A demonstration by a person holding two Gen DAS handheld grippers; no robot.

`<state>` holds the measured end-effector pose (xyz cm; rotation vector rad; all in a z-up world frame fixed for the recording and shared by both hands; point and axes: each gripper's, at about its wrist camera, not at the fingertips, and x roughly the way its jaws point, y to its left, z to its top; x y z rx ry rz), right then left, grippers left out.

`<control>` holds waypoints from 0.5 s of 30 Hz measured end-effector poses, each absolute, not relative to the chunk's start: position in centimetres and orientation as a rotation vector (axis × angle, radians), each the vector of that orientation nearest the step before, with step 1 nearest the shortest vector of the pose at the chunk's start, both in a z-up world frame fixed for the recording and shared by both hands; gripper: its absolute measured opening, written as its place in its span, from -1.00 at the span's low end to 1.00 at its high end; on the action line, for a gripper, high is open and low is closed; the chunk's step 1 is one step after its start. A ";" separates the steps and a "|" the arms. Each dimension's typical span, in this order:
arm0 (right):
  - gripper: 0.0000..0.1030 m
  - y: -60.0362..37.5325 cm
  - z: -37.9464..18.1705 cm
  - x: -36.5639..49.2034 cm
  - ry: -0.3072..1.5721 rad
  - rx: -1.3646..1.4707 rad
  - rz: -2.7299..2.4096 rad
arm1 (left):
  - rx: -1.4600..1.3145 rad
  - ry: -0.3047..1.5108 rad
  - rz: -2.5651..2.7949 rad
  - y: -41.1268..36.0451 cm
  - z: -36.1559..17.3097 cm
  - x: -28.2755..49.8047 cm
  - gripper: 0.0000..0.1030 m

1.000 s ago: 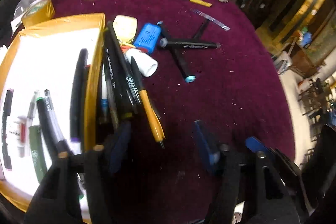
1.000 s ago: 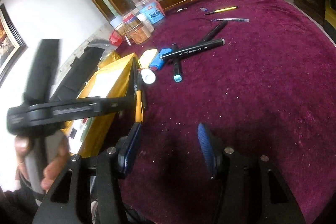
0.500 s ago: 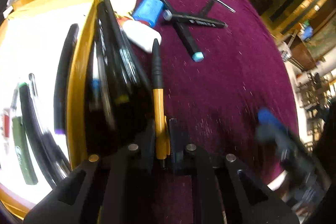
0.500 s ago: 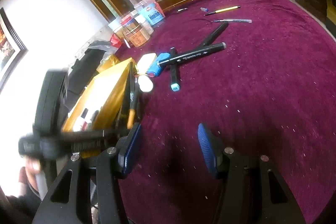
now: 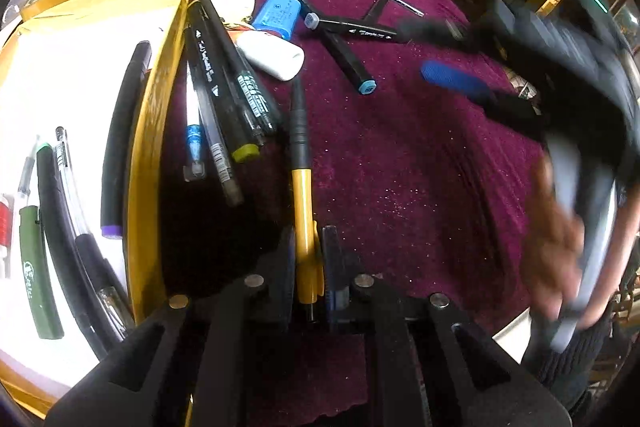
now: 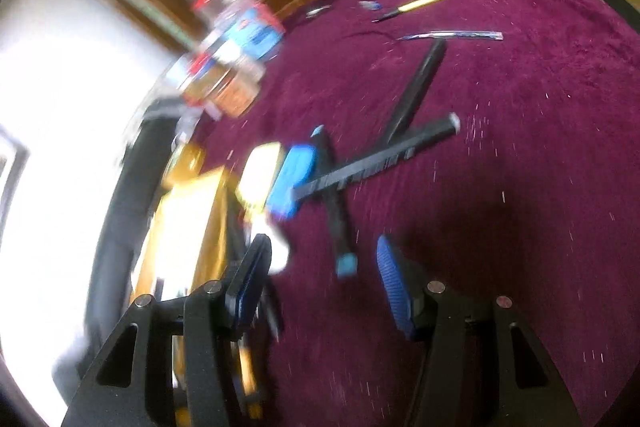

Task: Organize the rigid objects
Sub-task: 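Grasp the yellow-barrelled pen with the left tool while the right tool grasps a black marker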

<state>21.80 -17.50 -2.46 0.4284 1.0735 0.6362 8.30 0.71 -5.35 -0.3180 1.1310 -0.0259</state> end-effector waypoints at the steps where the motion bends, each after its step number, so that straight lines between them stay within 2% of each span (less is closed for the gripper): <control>1: -0.04 -17.1 -2.8 23.4 1.105 0.461 0.609 | -0.315 1.120 -0.023 0.7 -5.2 7.9 -0.81; 6: -0.05 -15.4 -4.8 27.9 1.199 0.537 0.455 | -0.318 1.060 -0.024 0.9 -3.9 6.5 -0.81; 10: -0.06 -14.7 -5.4 29.2 1.194 0.574 0.362 | -0.330 1.049 -0.029 1.5 -3.4 5.2 -0.81; 11: -0.13 -14.6 -5.2 29.2 1.197 0.567 0.343 | -0.336 1.048 -0.035 1.5 -3.3 5.1 -0.81; 12: -0.32 -14.5 -5.1 29.1 1.198 0.549 0.327 | -0.340 1.042 -0.039 1.6 -3.2 4.8 -0.81; 15: -0.57 -15.2 -5.3 28.7 1.203 0.532 0.312 | -0.341 1.025 -0.047 1.7 -2.7 4.0 -0.81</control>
